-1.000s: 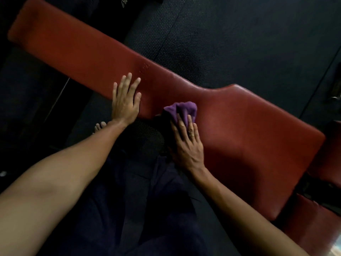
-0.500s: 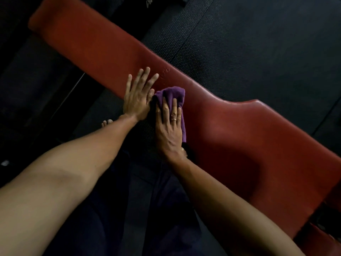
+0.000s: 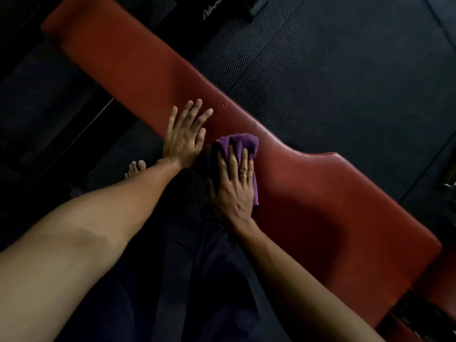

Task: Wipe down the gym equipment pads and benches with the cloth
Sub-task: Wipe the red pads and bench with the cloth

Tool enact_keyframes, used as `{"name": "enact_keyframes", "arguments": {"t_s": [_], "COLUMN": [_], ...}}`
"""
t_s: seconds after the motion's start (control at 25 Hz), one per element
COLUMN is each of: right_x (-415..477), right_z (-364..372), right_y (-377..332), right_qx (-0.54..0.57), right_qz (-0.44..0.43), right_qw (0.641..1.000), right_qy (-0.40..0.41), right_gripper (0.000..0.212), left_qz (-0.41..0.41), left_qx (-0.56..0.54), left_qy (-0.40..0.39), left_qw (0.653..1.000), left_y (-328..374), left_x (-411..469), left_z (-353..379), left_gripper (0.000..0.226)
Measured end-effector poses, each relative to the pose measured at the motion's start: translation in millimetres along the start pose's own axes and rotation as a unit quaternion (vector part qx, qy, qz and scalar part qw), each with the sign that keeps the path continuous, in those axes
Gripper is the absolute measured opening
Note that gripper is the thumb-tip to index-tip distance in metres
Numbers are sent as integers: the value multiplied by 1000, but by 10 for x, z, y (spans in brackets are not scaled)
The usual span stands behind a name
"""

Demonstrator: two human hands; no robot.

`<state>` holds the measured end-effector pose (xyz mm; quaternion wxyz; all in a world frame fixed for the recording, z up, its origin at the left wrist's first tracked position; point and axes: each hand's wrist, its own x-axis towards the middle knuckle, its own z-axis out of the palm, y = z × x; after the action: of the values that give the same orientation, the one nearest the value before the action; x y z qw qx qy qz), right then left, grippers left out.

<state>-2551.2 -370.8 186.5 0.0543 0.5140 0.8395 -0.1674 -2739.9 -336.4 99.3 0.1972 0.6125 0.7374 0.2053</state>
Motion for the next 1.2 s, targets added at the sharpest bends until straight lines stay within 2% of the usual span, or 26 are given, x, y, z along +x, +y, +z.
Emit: {"name": "enact_keyframes", "arguments": {"t_s": [0.12,0.2,0.32,0.4,0.56,0.68,0.84,0.92,1.0,1.12,1.2], "right_x": [615,830,687,412,178,680,1043,826,471,164,296], "right_z": [-54,-188,-301,-265,-84,-67,-215,-252,-208,-43,58], "right_y": [60,250,497,404,-132,-158,236,372,335,-22,-258], "right_qx": [-12,-24,15,12,31,21,6,30,8,-3,8], "right_qz": [-5,25,114,146,71,48,95,138,142,100,42], "right_qw": [1000,999,993,988,997,999,995,989,986,994,999], "right_qy": [-3,-5,21,48,5,-5,8,55,84,49,31], "right_gripper": [64,64,65,69,75,69,66,65,66,68,64], "left_qz": [2,-1,-8,-9,-2,4,-4,-2,-6,3,10], "left_qx": [7,1,2,-2,5,21,-2,-11,-13,-16,-21], "left_qy": [3,2,-6,-3,12,24,21,18,16,7,1], "left_qw": [1000,1000,1000,1000,1000,999,1000,1000,1000,1000,1000], "left_y": [-1,11,56,33,-13,-27,17,31,32,22,-70], "left_x": [-22,-21,-29,-17,-16,-32,-29,-19,-17,-16,32], "left_z": [14,-13,-34,-23,41,55,23,-8,-22,-38,-81], "left_gripper": [51,51,53,54,52,54,50,52,53,52,49]}}
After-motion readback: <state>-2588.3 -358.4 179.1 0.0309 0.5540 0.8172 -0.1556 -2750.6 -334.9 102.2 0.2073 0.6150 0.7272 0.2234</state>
